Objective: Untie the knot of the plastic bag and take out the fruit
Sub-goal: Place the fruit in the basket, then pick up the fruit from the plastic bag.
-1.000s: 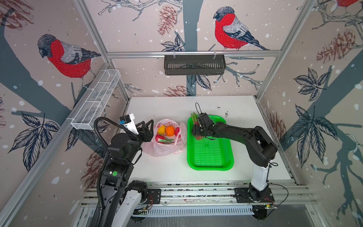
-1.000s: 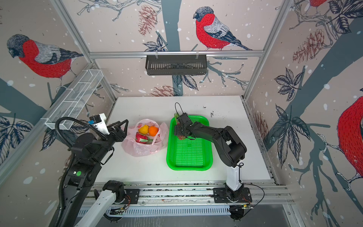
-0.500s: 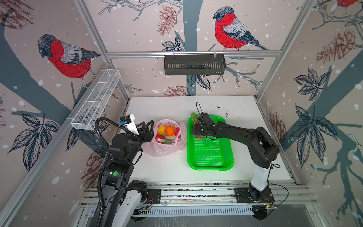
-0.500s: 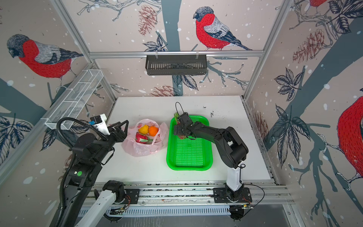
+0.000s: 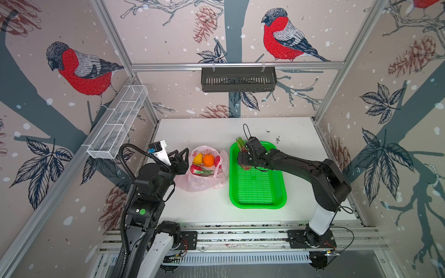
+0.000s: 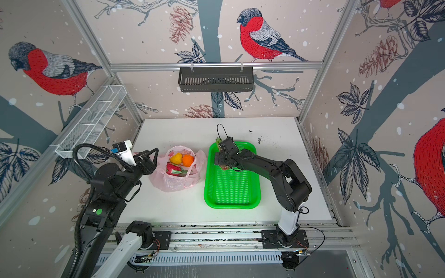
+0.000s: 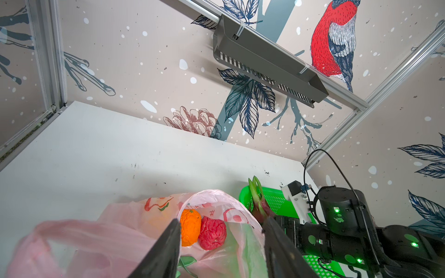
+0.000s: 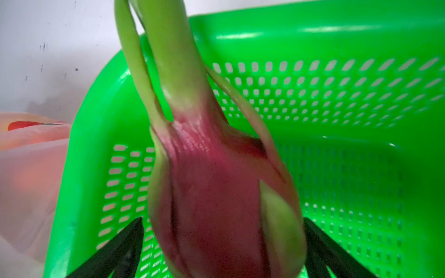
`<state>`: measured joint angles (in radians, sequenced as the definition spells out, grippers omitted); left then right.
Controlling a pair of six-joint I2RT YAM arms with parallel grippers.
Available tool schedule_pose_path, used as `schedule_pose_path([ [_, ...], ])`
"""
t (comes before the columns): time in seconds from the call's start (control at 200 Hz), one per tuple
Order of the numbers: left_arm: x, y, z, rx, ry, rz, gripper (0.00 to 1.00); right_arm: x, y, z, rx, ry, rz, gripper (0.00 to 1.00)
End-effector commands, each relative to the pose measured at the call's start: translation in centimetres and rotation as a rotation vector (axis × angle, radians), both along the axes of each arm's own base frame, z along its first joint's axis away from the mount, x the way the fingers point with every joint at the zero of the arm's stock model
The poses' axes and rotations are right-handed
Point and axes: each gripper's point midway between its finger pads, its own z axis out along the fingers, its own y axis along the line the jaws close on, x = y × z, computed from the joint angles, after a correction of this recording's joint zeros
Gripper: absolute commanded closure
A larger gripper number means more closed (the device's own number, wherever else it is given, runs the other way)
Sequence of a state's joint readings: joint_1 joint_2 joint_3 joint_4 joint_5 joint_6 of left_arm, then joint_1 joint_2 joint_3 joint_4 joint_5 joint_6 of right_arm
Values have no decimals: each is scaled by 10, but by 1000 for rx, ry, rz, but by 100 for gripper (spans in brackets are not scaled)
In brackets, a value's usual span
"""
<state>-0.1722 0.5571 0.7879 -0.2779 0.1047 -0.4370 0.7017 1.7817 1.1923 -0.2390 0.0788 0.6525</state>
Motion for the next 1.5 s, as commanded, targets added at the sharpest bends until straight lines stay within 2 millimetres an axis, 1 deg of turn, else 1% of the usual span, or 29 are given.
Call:
schedule_pose_path([
  [0.0,1,4,-1,21,8,19,45,-2,-7,10,-12,-15,-31,0],
  [0.12,3,7,-11,36,63,40,44,-6,-13,21,-33,-30,-45,0],
  [0.215,7,10,-23,44,119,58,45,-10,-17,35,-38,-57,-55,0],
  [0.325,9,13,-35,49,180,69,45,-16,-16,64,-23,-125,-45,0],
  [0.51,10,21,-41,67,253,97,45,-24,-5,126,31,-270,14,0],
  [0.61,7,28,-38,100,286,127,46,-31,9,158,59,-347,77,3],
  [0.721,5,32,-37,132,311,140,46,-41,33,197,84,-458,162,6],
  [0.806,6,29,-47,144,352,120,46,-46,50,226,107,-523,213,10],
  [0.886,8,26,-60,142,390,101,48,-53,70,246,143,-559,273,18],
  [0.936,9,24,-65,137,402,96,49,-59,84,254,159,-572,314,24],
  [1.031,10,24,-69,124,398,102,51,-68,109,262,177,-584,381,32],
  [1.151,10,26,-70,118,390,117,50,-85,142,263,220,-573,471,33],
  [1.196,10,27,-72,122,394,121,50,-90,152,260,219,-565,493,34],
  [1.296,7,31,-70,129,393,138,48,-94,168,249,220,-535,508,35],
  [1.411,2,37,-59,133,366,170,46,-99,185,238,245,-495,535,38],
  [1.496,-2,40,-49,135,352,186,46,-97,193,230,242,-472,531,39],
])
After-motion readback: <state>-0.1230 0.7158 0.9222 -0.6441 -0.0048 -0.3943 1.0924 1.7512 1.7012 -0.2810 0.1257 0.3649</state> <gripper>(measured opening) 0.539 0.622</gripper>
